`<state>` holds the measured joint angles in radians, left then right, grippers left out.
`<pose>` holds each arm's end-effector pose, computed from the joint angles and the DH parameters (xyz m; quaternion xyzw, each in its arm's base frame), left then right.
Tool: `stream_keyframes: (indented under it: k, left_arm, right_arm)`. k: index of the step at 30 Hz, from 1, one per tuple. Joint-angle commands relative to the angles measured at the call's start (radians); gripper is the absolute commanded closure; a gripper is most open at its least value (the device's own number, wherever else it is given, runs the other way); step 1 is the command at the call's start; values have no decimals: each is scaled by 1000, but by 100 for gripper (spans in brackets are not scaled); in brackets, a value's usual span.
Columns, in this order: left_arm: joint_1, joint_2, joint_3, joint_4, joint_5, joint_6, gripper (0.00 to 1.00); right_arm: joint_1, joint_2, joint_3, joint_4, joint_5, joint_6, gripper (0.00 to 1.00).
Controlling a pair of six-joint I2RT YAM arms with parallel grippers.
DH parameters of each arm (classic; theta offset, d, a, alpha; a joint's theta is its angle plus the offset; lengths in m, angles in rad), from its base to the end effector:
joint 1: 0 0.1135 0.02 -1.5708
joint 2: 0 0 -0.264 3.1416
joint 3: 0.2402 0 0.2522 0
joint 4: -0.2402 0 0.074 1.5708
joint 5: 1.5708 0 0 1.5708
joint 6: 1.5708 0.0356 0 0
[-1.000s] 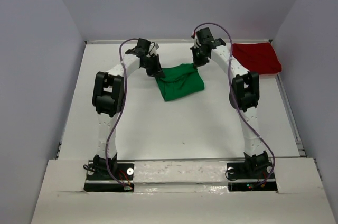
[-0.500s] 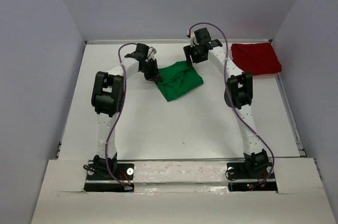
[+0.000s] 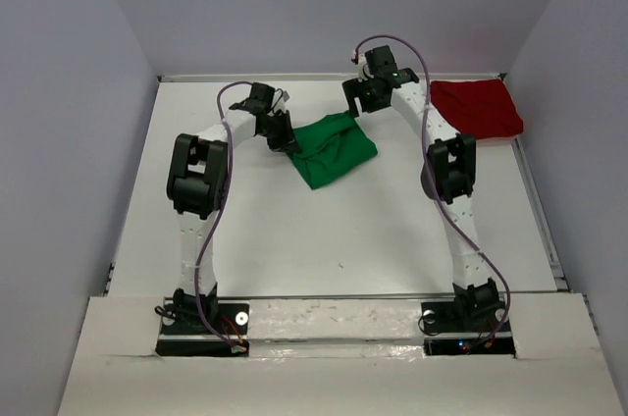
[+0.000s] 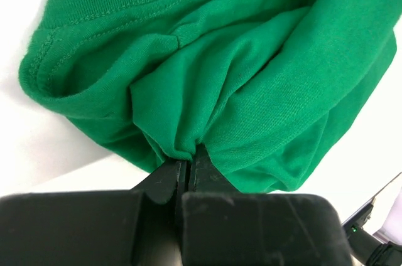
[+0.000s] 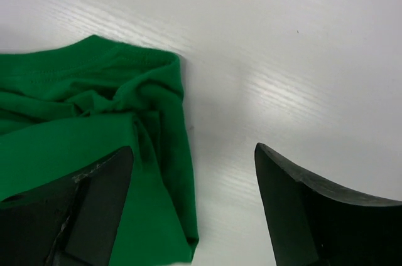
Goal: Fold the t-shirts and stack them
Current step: Fold the tshirt
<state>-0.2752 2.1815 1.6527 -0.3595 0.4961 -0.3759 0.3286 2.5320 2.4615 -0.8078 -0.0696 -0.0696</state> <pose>0.4569 -0.1466 0.1763 0.0361 0.9165 -0.3230 0.2334 0.5245 0.1814 0.2230 -0.1975 0.9192 0.0762 0.3321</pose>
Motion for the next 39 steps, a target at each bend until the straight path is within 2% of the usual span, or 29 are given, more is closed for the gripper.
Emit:
stream_keyframes:
  k: [1,6,9,10,11,12,13,16,19,26,30,35,39]
  left_arm:
    - [-16,-101,-65,25,18,-18,100]
    - [-18,-130,-77,17,-22,-3,100]
    - [-18,-141,-53,8,-34,-1,100]
    - [-16,-144,-47,7,-43,-3,100]
    - [-18,-152,-36,-5,-53,0,100]
    - [-16,-158,-16,-15,-89,0,100]
    - [-18,-166,-13,-19,-108,0,94]
    - [-16,-209,-13,-12,-166,-8,66]
    - [-18,-241,-4,-16,-200,-3,55]
    - [-35,-287,30,-45,-194,20,51]
    - [-58,-301,22,-41,-113,8,51]
    - [-102,-322,-1,-41,-113,-6,51]
    - [-110,-339,2,-53,-116,-3,52]
  right_arm:
    - [6,-214,-94,-14,21,67,17]
    - [38,-302,-203,-14,48,99,18]
    - [61,-335,-265,-21,21,114,33]
    - [61,-348,-282,-19,16,123,57]
    - [72,-351,-309,-21,5,134,75]
    - [72,-352,-321,-21,-7,134,100]
    - [81,-354,-334,-22,-3,137,100]
    - [92,-354,-372,-22,7,142,100]
    - [92,-352,-398,2,-10,156,100]
    - [92,-273,-363,12,-27,156,100]
    - [92,-213,-332,24,-52,169,100]
    - [92,-135,-320,44,-87,172,100]
    - [92,-134,-357,45,-95,195,100]
